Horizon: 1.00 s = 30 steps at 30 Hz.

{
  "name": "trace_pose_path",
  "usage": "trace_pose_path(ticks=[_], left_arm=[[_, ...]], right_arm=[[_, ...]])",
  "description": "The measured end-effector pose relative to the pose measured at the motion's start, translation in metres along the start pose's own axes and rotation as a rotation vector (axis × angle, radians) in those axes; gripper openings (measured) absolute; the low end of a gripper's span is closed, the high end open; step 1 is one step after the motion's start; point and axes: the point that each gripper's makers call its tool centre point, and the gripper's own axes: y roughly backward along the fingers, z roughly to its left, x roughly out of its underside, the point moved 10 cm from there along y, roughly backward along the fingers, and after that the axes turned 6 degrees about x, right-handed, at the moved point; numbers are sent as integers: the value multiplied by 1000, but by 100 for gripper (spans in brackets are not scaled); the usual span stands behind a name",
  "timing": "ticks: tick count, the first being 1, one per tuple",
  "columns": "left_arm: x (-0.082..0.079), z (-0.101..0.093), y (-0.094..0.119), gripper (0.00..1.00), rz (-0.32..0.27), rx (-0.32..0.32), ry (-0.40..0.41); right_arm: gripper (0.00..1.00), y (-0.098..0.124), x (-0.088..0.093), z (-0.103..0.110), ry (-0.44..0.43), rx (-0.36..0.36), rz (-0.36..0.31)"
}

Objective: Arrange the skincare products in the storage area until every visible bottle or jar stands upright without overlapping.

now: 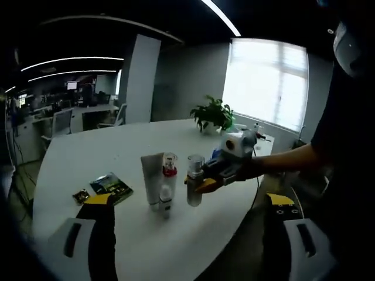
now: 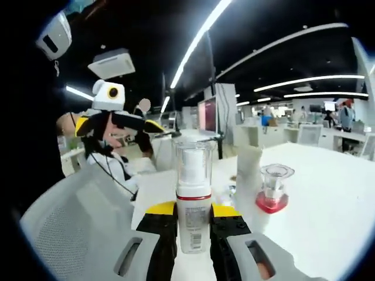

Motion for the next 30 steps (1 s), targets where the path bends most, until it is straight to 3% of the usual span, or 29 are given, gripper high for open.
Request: trace_pose_path(ticks=[11, 19, 28, 30], left_arm=[[19, 19, -20, 98, 6, -32, 29], [24, 26, -31, 98, 18, -47, 32], [32, 29, -39, 97, 32, -47, 45], [33, 29, -41, 97, 40, -50, 45]], right_arm=[[12, -16, 32, -26, 4, 0, 1], [12, -20, 57, -31, 16, -3, 8], [12, -24, 65, -34, 51, 7, -15], [12, -24, 68, -34, 98, 17, 1]])
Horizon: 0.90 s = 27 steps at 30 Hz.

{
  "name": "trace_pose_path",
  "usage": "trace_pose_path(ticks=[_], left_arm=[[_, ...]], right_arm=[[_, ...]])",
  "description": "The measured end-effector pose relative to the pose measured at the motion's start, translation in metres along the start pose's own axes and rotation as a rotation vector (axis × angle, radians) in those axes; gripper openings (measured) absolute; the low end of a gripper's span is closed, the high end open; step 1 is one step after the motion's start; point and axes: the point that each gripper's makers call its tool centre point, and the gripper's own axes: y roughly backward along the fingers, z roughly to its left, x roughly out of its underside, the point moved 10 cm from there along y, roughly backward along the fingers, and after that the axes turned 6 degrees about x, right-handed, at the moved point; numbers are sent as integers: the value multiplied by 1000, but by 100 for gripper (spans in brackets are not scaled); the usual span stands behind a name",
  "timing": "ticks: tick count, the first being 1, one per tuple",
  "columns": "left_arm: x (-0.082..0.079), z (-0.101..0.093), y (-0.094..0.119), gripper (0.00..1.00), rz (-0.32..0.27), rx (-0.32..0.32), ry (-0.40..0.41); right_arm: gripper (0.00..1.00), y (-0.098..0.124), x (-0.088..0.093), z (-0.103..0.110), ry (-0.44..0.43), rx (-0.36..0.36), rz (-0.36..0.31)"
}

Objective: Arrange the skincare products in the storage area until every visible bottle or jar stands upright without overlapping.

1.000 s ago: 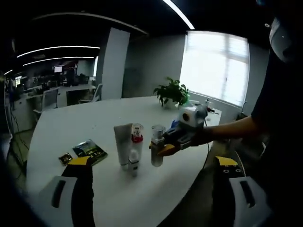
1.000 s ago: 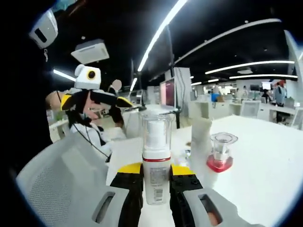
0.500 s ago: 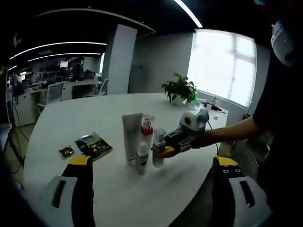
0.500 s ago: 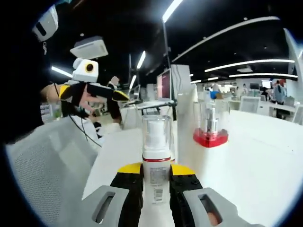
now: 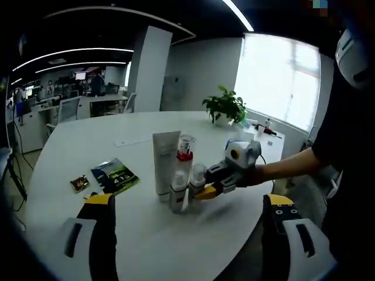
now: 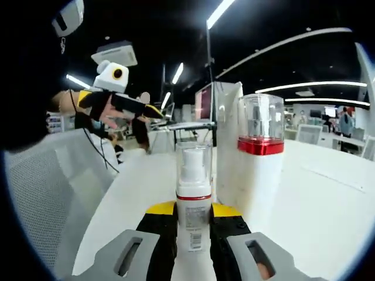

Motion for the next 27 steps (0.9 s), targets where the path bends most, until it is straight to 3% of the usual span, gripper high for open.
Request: trace_pose_path(ticks=[2, 13, 18, 25, 27], left_arm=[[0, -1, -2, 97, 8, -1, -2], [-1, -3, -6, 97, 19, 5, -11], [1, -2, -7, 96, 33, 5, -11], [2, -2, -11, 95, 47, 16, -18], [2, -2, -12, 95, 48, 18, -18]], right_arm=[[12, 1, -1, 0, -36, 0, -43], [12, 0, 2, 0, 26, 0, -27], [13, 1, 0, -1, 49, -6, 15], [14, 0, -1, 1, 156, -42, 105], [14, -1, 0, 0, 148, -40, 100]])
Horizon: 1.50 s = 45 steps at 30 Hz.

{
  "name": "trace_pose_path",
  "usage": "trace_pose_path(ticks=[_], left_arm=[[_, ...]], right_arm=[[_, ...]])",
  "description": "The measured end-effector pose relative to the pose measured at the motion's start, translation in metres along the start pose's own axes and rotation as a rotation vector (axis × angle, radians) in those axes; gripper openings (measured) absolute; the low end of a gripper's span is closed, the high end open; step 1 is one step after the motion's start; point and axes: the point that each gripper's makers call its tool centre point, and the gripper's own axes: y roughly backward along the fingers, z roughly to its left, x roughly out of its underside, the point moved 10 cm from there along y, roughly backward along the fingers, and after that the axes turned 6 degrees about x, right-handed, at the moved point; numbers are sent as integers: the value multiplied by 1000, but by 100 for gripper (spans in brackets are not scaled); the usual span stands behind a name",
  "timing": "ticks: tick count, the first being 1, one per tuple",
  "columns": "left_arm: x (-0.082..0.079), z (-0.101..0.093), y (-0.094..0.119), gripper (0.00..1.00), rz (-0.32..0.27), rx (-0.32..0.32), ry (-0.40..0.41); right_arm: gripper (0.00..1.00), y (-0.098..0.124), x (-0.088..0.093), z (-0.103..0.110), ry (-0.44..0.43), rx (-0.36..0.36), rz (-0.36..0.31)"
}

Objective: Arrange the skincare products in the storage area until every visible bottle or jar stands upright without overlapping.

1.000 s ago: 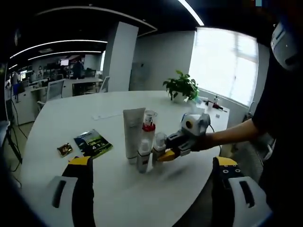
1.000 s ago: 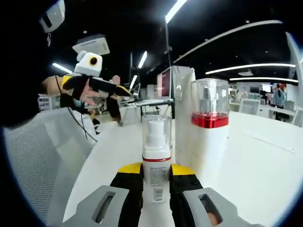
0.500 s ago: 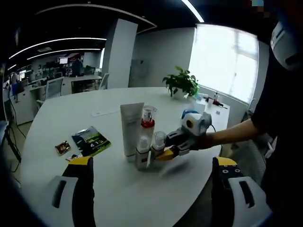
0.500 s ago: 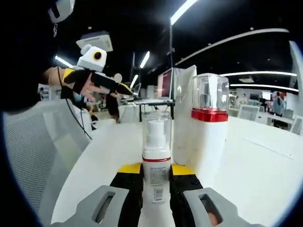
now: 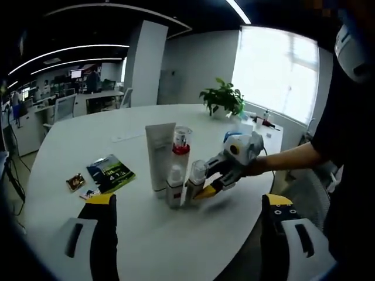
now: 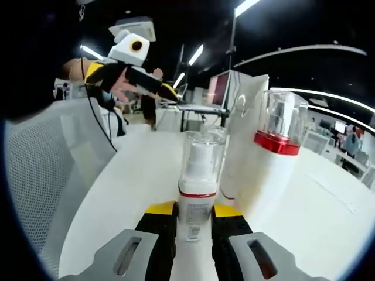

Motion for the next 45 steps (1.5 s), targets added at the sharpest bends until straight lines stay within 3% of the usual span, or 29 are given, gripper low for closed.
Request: trace_pose_path(ticks=[3, 9, 17, 32, 45], left_arm=[[0, 0, -1, 95, 4, 5, -2], [0, 1, -1, 95, 10, 9, 1], [-3, 1, 0, 95, 15, 20, 5], [-6, 1, 0, 94, 16, 23, 18], [-5, 2, 0, 94, 14, 9, 27]], right_arm=[[15, 0, 6, 1, 3, 10, 45], [14, 4, 19, 3, -73, 44, 75], [13, 3, 21, 4, -82, 61, 112], [12, -8, 24, -14, -44, 5, 150], [12, -14, 22, -16, -30, -21, 156]])
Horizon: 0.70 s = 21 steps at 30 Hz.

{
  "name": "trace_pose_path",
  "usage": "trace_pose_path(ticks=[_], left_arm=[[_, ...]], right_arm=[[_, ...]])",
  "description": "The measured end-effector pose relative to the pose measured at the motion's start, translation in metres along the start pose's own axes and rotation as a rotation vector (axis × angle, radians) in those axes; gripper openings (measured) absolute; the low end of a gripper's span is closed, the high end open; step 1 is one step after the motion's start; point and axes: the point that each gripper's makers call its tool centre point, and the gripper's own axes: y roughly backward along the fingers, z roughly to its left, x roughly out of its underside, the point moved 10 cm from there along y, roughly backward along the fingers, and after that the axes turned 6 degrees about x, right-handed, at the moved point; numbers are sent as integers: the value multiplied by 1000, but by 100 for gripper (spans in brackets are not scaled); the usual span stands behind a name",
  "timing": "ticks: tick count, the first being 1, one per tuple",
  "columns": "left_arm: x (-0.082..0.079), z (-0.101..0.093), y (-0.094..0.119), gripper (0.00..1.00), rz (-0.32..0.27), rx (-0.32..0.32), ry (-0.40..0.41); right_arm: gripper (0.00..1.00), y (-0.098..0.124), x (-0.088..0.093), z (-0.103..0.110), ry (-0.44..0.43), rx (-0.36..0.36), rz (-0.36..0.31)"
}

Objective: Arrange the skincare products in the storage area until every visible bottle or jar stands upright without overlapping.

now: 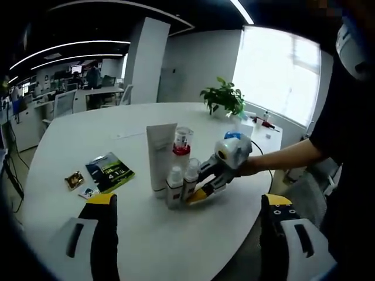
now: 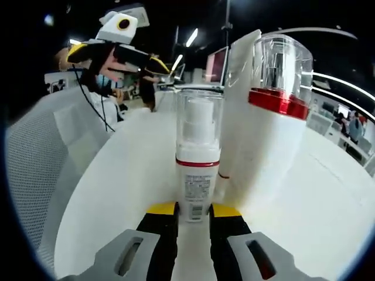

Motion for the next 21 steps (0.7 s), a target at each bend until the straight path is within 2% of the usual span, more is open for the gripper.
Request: trace_pose_path(ticks=[6, 9, 14, 21], left_arm=[[-1, 0, -1, 94, 0, 0, 0], [-1, 0, -1, 95, -1, 2, -1], [-1, 0, -2, 95, 0, 5, -4], [-3, 0, -2, 94, -2, 8, -4]], right_arm=[[12, 0, -1, 1, -4, -5, 2], [16, 0, -1, 1, -4, -5, 9], [17, 4, -1, 3, -13, -2, 20], [18, 20, 3, 6, -39, 19, 55]])
